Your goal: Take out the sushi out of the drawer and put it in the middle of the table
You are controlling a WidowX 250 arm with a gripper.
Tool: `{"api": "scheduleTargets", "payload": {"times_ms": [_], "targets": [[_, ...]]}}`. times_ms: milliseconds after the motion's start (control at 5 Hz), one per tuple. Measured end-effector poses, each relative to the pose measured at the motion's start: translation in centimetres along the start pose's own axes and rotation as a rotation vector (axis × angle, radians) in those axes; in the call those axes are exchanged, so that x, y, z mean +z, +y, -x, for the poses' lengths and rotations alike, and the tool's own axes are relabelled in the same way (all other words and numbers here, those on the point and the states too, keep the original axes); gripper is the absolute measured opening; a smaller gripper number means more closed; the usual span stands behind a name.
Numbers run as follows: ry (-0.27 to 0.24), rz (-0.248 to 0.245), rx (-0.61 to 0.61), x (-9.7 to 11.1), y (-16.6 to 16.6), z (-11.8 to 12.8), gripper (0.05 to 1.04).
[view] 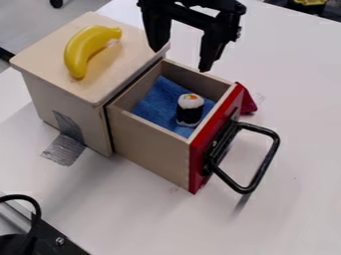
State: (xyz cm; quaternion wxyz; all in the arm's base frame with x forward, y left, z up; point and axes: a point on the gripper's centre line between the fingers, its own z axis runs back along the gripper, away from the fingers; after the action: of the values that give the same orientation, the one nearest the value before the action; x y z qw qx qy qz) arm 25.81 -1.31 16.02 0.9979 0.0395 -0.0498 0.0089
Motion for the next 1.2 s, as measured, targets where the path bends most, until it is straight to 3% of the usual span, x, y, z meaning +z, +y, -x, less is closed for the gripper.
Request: {"api": "scheduleTargets", "payload": {"times_ms": [200, 600, 800, 1200], "targets": [[0.026, 0.0, 0.0, -0.7, 0.0, 0.3, 1.0], [0.061, 0.064, 0.024, -3.8, 1.1, -0.1, 1.0], [0.083, 0.06, 0.035, -5.0, 1.9, 0.0, 1.0], [0.054, 0.078, 0.041, -8.1, 1.9, -0.9, 0.999]]}}
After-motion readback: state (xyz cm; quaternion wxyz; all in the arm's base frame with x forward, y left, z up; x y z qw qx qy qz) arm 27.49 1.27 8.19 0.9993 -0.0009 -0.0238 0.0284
